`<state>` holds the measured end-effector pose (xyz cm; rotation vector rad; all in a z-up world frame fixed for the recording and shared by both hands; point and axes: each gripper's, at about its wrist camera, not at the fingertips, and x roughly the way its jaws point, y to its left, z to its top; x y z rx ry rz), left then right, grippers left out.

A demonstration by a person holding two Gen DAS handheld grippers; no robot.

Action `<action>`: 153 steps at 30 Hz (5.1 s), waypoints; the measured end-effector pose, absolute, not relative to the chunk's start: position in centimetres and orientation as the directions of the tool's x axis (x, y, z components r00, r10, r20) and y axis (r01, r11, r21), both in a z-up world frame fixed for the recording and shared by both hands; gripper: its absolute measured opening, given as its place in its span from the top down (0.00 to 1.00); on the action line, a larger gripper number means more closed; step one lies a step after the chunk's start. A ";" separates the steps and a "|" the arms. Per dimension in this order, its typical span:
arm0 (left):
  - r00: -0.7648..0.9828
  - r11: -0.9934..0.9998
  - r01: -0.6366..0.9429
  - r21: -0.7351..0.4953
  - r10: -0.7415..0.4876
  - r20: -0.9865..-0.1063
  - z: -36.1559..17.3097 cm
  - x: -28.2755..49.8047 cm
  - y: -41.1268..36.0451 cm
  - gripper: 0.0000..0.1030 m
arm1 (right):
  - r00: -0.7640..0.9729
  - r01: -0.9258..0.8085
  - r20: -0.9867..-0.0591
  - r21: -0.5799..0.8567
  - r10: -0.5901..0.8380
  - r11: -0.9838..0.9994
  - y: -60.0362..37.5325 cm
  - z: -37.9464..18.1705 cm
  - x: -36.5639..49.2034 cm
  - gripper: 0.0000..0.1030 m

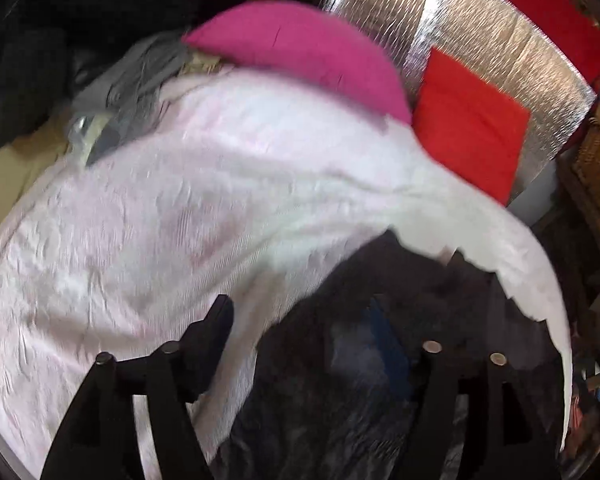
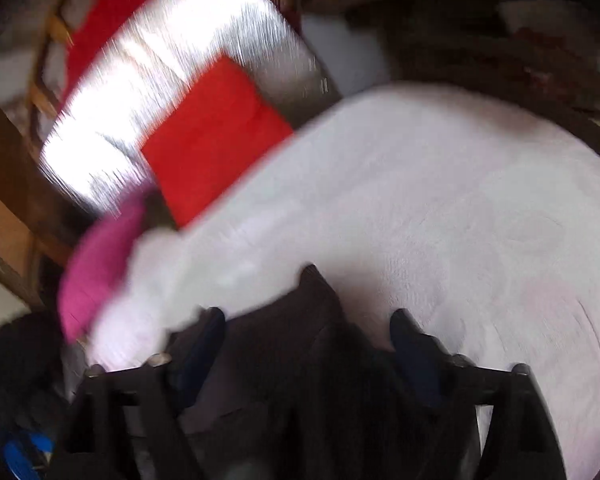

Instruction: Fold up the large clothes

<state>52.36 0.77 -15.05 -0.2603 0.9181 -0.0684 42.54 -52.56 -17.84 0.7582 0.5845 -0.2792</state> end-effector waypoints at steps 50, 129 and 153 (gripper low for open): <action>0.621 0.987 0.150 0.063 -0.045 -0.782 -16.0 44.2 -8.9 0.41 | 0.771 0.245 -0.592 0.614 0.232 0.751 -45.6 -18.7 37.9 0.36; 0.755 0.976 0.128 0.174 0.018 -0.655 -17.4 39.5 -6.0 0.36 | 0.604 0.378 -0.787 0.421 0.124 0.825 -42.8 -21.4 33.8 0.34; 0.741 0.972 0.134 0.195 0.033 -0.671 -18.3 40.1 -5.3 0.35 | 0.758 0.339 -0.636 0.572 0.143 0.747 -47.8 -18.2 29.8 0.33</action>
